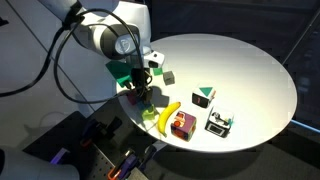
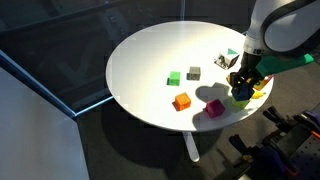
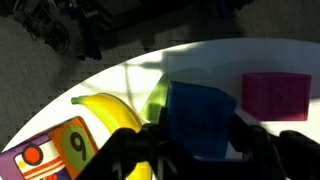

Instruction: Put the blue block on the light green block

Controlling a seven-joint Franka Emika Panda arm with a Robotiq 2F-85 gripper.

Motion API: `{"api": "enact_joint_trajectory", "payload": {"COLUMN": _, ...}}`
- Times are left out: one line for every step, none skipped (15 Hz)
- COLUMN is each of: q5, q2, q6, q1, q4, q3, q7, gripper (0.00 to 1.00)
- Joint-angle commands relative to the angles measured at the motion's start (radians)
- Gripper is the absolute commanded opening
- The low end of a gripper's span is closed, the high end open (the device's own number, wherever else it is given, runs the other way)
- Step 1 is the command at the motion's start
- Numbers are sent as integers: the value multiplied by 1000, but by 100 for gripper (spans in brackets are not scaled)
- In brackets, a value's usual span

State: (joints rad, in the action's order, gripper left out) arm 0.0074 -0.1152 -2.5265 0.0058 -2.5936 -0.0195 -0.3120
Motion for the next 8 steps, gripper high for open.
{"api": "enact_joint_trajectory", "payload": {"q5": 5, "q2": 2, "q6": 6, "q1": 3, "q4": 2, "q3": -4, "q7": -1, "gripper": 31}}
{"api": "enact_joint_trajectory", "payload": {"q5": 9, "q2": 7, "q6": 6, "q1": 2, "q4": 0, "q3": -3, "q7": 0, "gripper": 31}}
{"api": "enact_joint_trajectory", "payload": {"q5": 10, "q2": 11, "q6": 5, "q1": 2, "q4": -1, "q3": -4, "q7": -1, "gripper": 31}}
{"api": "enact_joint_trajectory", "payload": {"q5": 13, "q2": 17, "q6": 11, "q1": 1, "q4": -1, "q3": -4, "q7": -2, "gripper": 31}}
{"api": "enact_joint_trajectory", "payload": {"q5": 11, "q2": 20, "q6": 9, "q1": 1, "q4": -3, "q3": -5, "q7": -5, "gripper": 31}}
{"api": "enact_joint_trajectory", "payload": {"q5": 8, "q2": 23, "q6": 10, "q1": 1, "q4": -4, "q3": -7, "q7": -10, "gripper": 31}}
{"api": "enact_joint_trajectory", "payload": {"q5": 7, "q2": 25, "q6": 9, "q1": 0, "q4": -5, "q3": -9, "q7": -13, "gripper": 31}}
{"api": "enact_joint_trajectory", "payload": {"q5": 5, "q2": 28, "q6": 11, "q1": -1, "q4": -6, "q3": -11, "q7": -20, "gripper": 31}}
